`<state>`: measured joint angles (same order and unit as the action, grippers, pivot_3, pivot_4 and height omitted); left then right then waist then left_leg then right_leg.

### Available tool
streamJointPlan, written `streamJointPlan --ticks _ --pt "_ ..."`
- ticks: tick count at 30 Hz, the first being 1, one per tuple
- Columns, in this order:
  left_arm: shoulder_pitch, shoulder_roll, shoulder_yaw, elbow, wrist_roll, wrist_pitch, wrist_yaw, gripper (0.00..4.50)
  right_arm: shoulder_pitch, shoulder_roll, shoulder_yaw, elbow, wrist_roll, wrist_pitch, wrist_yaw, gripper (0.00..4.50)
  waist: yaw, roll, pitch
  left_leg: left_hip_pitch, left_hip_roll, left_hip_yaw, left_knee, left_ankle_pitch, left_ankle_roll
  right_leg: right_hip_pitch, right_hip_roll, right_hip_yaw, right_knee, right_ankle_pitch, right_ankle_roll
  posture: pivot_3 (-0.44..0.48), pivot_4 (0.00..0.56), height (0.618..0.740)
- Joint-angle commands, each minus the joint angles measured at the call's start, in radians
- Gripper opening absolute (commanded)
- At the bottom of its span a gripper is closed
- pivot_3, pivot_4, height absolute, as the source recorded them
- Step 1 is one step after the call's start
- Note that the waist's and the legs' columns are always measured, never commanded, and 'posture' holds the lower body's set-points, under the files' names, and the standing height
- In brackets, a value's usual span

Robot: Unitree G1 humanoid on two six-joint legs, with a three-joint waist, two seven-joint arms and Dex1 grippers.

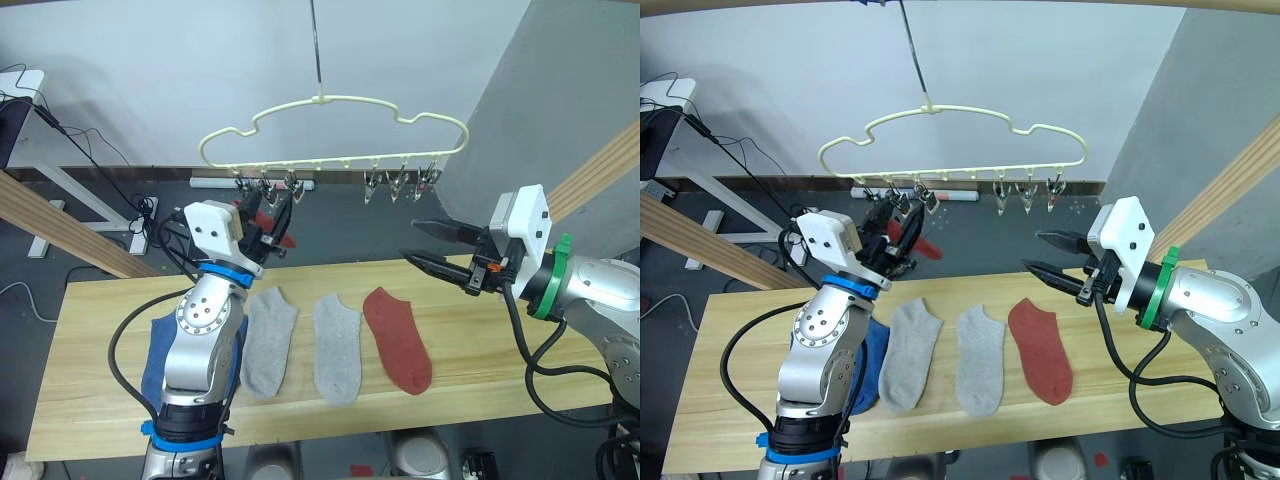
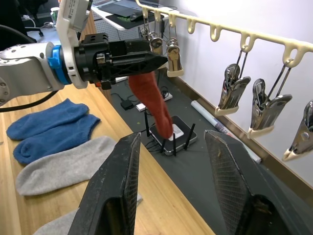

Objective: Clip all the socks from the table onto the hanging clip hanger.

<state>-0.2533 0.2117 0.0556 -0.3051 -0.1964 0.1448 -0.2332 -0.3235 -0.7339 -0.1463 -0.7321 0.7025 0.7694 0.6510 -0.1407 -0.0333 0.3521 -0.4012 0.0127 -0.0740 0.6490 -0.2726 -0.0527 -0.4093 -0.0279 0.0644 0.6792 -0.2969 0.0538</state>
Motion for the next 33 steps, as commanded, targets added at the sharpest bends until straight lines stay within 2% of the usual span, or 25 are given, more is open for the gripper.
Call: streamJointPlan --ticks 1,33 --pt "-0.006 -0.001 0.016 -0.036 0.007 -0.022 0.012 2.28 -0.003 -0.004 -0.014 -0.027 0.019 -0.025 0.003 2.16 0.000 0.000 0.000 0.000 0.000 0.000 0.000 0.000 0.000 0.000 0.000 0.000 0.000 0.000 0.000 -0.298 0.381 0.740" --pt "-0.061 -0.024 0.020 -0.089 -0.005 0.046 0.057 2.28 -0.008 -0.002 0.006 -0.016 0.018 -0.040 -0.002 2.16 0.000 0.000 0.000 0.000 0.000 0.001 0.000 0.000 0.000 0.000 0.000 0.000 0.000 0.000 0.000 -0.284 0.376 0.740"
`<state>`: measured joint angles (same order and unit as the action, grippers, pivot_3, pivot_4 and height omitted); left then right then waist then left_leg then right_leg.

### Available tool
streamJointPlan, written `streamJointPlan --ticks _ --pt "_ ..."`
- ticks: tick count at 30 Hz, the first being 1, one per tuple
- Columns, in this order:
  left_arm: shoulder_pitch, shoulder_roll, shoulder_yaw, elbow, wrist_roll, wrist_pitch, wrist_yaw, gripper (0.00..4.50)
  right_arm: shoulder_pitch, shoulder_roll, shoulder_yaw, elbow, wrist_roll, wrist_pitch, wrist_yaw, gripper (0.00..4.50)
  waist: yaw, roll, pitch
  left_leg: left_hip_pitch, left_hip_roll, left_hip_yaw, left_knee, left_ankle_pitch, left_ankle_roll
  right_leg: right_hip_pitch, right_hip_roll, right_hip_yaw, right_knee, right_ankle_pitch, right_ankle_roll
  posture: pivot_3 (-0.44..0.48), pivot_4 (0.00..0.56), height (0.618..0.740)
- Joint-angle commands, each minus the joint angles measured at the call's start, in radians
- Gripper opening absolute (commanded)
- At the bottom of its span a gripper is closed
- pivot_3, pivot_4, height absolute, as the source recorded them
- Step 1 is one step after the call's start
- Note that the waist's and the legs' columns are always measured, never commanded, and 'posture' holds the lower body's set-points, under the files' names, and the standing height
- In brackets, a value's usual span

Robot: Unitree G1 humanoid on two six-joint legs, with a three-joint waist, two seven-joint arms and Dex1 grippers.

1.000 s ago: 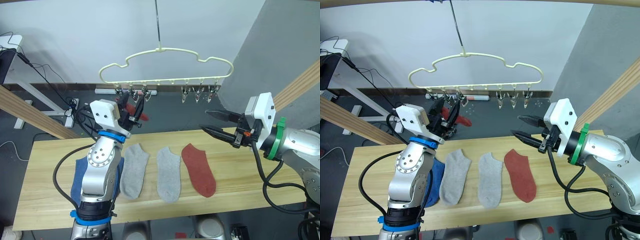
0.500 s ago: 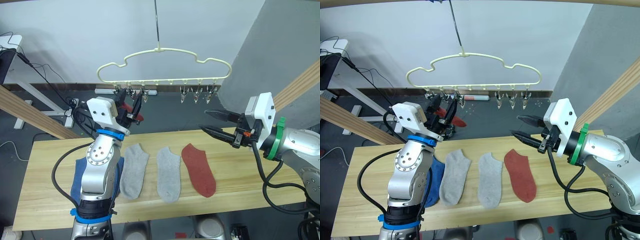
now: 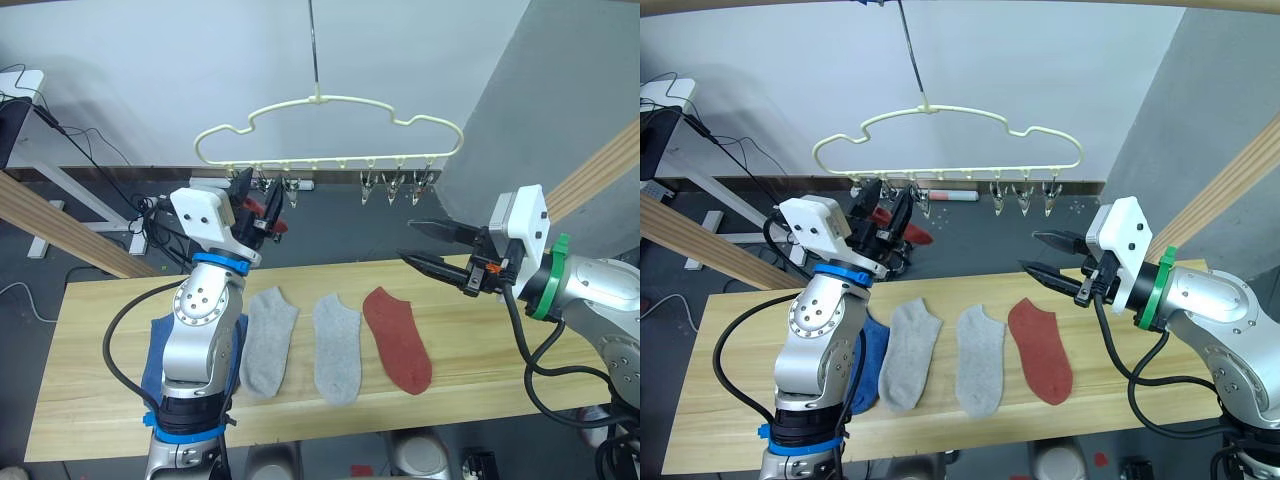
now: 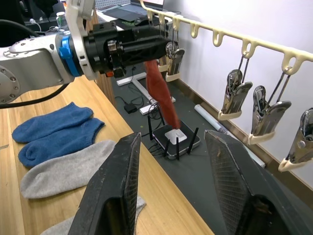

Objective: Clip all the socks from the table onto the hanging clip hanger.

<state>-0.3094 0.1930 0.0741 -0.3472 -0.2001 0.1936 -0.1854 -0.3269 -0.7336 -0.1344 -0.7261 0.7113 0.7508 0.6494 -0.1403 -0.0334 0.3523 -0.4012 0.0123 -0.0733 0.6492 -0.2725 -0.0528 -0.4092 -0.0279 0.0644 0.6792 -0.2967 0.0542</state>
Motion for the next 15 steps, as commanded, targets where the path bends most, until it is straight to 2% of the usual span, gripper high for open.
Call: streamJointPlan --ticks 1,3,6,9,11,15 --pt "-0.005 -0.005 0.002 -0.048 0.000 -0.003 0.010 2.10 -0.004 -0.003 -0.007 -0.022 0.011 -0.020 0.000 2.16 0.000 0.000 0.000 0.000 0.000 0.000 0.000 0.000 0.000 0.000 0.000 0.000 0.000 0.000 0.000 -0.283 0.374 0.740" --pt "-0.002 -0.005 0.003 -0.053 0.000 -0.002 0.011 1.73 -0.003 -0.003 -0.007 -0.021 0.010 -0.021 0.000 2.16 0.000 0.000 0.000 0.000 0.000 0.000 0.000 0.000 0.000 0.000 0.000 0.000 0.000 0.000 0.000 -0.283 0.374 0.740" --pt "0.005 -0.004 0.002 -0.058 0.001 -0.001 0.010 0.84 -0.004 -0.003 -0.006 -0.021 0.011 -0.020 0.000 2.16 0.000 0.000 0.000 0.000 0.000 0.000 0.000 0.000 0.000 0.000 0.000 0.000 0.000 0.000 0.000 -0.283 0.374 0.740" --pt "0.014 -0.002 0.002 -0.064 0.003 0.001 0.010 0.21 -0.004 -0.003 -0.004 -0.022 0.010 -0.019 -0.001 2.16 0.000 0.000 0.000 0.000 0.000 0.000 0.000 0.000 0.000 0.000 0.000 0.000 0.000 0.000 0.000 -0.283 0.374 0.740" --pt "0.015 -0.002 0.002 -0.066 0.004 0.002 0.010 0.01 -0.005 -0.002 -0.003 -0.022 0.011 -0.019 -0.002 2.16 0.000 0.000 0.000 0.000 0.000 0.000 0.000 0.000 0.000 0.000 0.000 0.000 0.000 0.000 0.000 -0.283 0.374 0.740" --pt "0.016 -0.002 0.002 -0.071 0.007 0.005 0.011 0.00 -0.003 0.000 0.000 -0.021 0.007 -0.021 -0.003 2.16 0.000 0.000 0.000 0.000 0.000 0.000 0.000 0.000 0.000 0.000 0.000 0.000 0.000 0.000 0.000 -0.280 0.372 0.740"
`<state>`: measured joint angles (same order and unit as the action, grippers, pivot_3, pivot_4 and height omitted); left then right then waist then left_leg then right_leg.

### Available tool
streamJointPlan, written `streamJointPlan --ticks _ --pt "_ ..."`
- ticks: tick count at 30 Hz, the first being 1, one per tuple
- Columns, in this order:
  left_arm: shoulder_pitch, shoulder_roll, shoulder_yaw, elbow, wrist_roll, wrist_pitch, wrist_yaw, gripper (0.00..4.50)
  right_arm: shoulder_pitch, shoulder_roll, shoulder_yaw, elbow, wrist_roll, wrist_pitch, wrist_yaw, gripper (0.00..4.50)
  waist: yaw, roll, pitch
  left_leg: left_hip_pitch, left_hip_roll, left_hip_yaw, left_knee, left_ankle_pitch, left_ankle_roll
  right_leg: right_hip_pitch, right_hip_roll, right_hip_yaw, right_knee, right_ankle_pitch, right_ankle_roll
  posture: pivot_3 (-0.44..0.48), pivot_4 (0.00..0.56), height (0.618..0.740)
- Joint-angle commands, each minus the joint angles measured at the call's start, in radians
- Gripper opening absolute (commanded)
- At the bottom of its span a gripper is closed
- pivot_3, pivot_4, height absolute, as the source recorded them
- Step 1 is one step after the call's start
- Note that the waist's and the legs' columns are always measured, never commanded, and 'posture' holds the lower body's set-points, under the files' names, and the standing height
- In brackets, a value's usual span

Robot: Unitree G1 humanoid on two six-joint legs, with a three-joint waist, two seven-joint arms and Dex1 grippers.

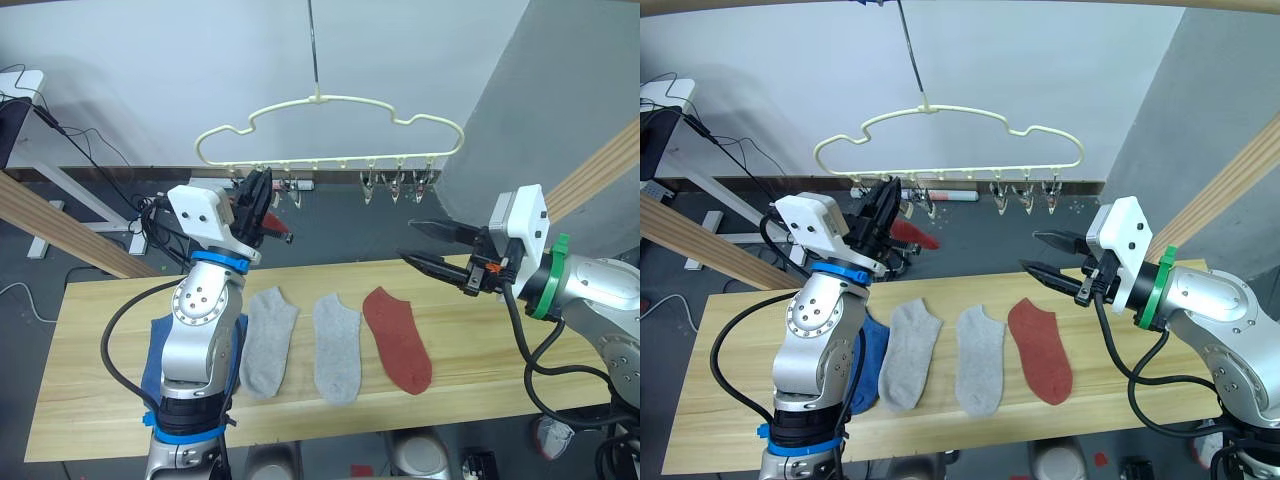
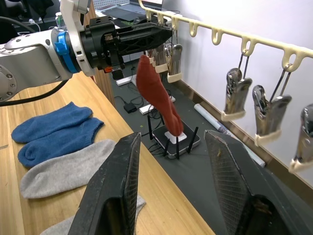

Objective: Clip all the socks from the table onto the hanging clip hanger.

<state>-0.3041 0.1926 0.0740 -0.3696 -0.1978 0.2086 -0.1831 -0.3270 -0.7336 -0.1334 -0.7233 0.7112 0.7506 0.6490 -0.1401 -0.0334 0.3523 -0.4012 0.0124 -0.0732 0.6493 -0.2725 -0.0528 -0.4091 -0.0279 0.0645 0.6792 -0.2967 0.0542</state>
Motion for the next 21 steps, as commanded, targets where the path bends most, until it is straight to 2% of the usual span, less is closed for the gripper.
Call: streamJointPlan --ticks 1,5,6,9,13,17,21 --pt "0.010 -0.002 0.002 -0.051 0.004 -0.008 0.009 0.00 -0.001 0.000 0.000 -0.025 0.007 -0.020 -0.004 2.16 0.000 0.000 0.000 0.000 0.000 0.000 0.000 0.000 0.000 0.000 0.000 0.000 0.000 0.000 0.000 -0.280 0.372 0.740" --pt "0.009 0.007 0.000 -0.060 0.002 0.005 0.000 0.00 0.052 -0.030 0.040 -0.030 -0.064 0.000 -0.027 2.16 0.000 0.000 0.000 0.000 0.000 0.000 0.000 0.000 0.000 0.000 0.000 0.000 0.000 0.000 0.000 -0.276 0.370 0.740" --pt "0.008 0.013 0.001 -0.065 0.000 0.011 -0.007 0.00 0.097 -0.037 0.061 -0.039 -0.092 0.018 -0.050 2.32 0.001 0.000 0.000 0.000 0.000 0.000 0.000 0.000 0.000 0.000 0.000 0.000 0.000 0.000 0.000 -0.268 0.375 0.740" --pt "0.005 0.029 0.002 -0.078 -0.011 0.033 -0.022 0.00 0.198 -0.008 0.143 -0.068 -0.172 0.064 -0.164 2.99 0.004 0.000 0.000 -0.001 0.000 -0.001 0.000 0.000 0.000 0.000 0.000 -0.002 -0.001 0.000 0.000 -0.263 0.381 0.740" --pt "0.004 0.039 -0.006 -0.098 -0.018 0.053 -0.034 0.00 0.253 0.127 0.274 -0.067 -0.273 0.145 -0.357 4.44 -0.003 -0.001 0.001 0.000 0.001 -0.001 0.000 0.000 0.000 0.000 -0.001 0.002 0.000 0.001 0.001 -0.258 0.387 0.740" --pt "-0.001 0.042 -0.004 -0.103 -0.022 0.066 -0.039 0.00 0.293 0.236 0.453 0.029 -0.432 0.111 -0.483 4.44 0.000 -0.001 0.002 0.001 0.000 -0.002 0.000 0.000 -0.001 0.000 0.000 0.002 0.000 0.001 0.002 -0.253 0.391 0.740" --pt "-0.004 0.045 -0.006 -0.104 -0.027 0.073 -0.041 0.00 0.298 0.362 0.508 0.182 -0.563 0.050 -0.596 4.44 0.000 0.000 0.003 0.000 0.001 -0.002 -0.001 0.002 -0.004 -0.001 0.001 0.002 0.000 0.001 0.002 -0.246 0.389 0.740"
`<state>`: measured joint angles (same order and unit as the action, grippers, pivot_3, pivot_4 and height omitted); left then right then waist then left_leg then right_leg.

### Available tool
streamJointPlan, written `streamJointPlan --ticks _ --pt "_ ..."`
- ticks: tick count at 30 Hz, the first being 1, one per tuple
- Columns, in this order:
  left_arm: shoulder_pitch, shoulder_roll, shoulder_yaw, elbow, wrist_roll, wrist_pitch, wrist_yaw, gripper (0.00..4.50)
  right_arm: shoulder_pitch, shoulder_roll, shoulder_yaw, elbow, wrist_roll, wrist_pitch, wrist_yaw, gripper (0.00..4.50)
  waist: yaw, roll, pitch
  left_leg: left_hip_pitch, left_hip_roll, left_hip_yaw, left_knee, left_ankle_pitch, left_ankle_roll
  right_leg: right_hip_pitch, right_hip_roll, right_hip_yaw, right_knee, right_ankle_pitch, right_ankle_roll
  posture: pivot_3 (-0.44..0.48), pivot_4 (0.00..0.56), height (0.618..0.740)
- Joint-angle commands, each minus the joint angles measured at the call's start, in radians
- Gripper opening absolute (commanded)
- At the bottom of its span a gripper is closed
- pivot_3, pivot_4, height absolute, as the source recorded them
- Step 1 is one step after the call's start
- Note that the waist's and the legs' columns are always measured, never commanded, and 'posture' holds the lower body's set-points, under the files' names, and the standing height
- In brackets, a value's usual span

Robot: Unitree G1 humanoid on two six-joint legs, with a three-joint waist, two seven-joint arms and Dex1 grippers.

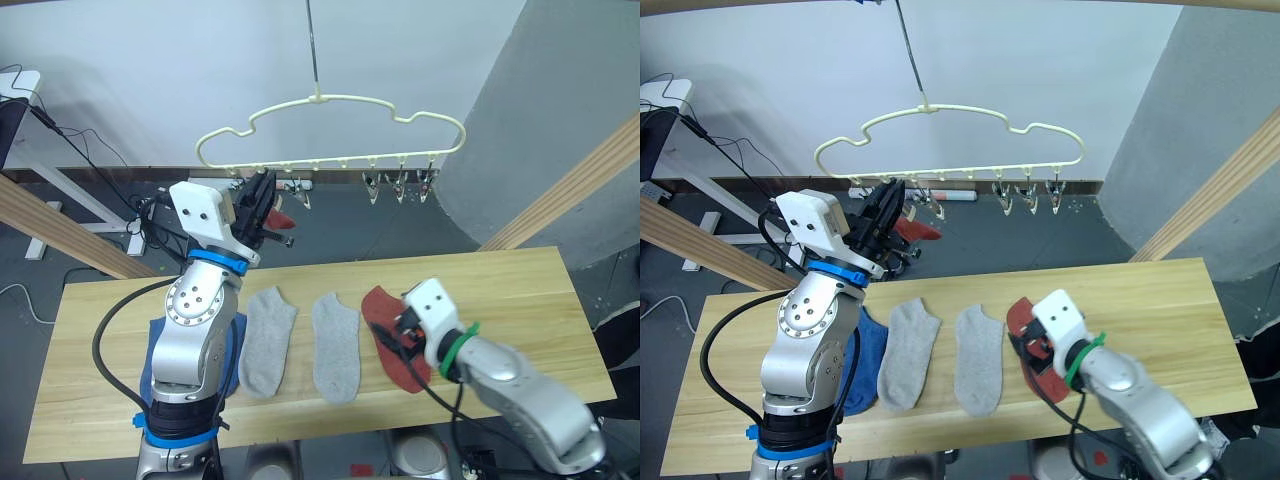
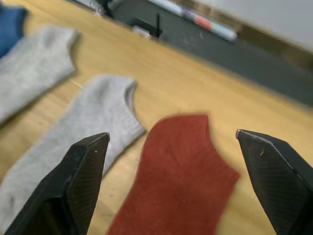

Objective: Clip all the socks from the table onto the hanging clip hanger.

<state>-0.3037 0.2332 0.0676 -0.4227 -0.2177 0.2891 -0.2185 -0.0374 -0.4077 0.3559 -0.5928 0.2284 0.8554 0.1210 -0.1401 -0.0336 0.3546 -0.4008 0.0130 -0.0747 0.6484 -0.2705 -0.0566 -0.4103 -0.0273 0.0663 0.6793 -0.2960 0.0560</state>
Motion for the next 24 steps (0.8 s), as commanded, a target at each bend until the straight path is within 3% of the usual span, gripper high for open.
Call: streamJointPlan --ticks 1,6,14,24 --pt "-0.006 0.004 0.000 -0.050 -0.007 -0.006 -0.006 0.00 0.006 0.061 0.021 0.092 -0.100 -0.062 -0.082 4.44 0.001 0.000 0.000 0.000 0.000 0.000 0.000 0.000 0.000 0.000 -0.001 0.000 0.000 0.000 0.000 -0.246 0.389 0.740" --pt "-0.007 0.003 0.001 -0.051 -0.008 0.000 -0.010 0.00 0.001 0.143 0.009 0.176 -0.165 -0.066 -0.120 4.44 0.001 0.000 0.000 0.000 0.000 0.000 0.000 0.000 0.000 0.000 -0.001 0.000 -0.001 0.000 0.000 -0.239 0.389 0.740" --pt "-0.006 0.003 0.005 -0.041 -0.011 -0.005 -0.016 0.00 0.059 0.308 -0.099 0.248 -0.112 -0.045 -0.113 4.44 0.001 0.000 0.000 0.000 0.001 0.000 -0.001 0.000 0.000 0.000 -0.001 0.001 0.000 0.000 0.000 -0.236 0.383 0.740" --pt "-0.006 0.018 0.014 -0.044 -0.044 0.014 -0.043 0.00 0.068 0.313 -0.116 0.282 -0.149 -0.067 -0.087 1.04 0.000 0.000 0.000 0.000 0.000 0.000 -0.001 0.000 0.000 0.000 0.000 0.000 0.000 0.000 0.000 -0.235 0.378 0.740"
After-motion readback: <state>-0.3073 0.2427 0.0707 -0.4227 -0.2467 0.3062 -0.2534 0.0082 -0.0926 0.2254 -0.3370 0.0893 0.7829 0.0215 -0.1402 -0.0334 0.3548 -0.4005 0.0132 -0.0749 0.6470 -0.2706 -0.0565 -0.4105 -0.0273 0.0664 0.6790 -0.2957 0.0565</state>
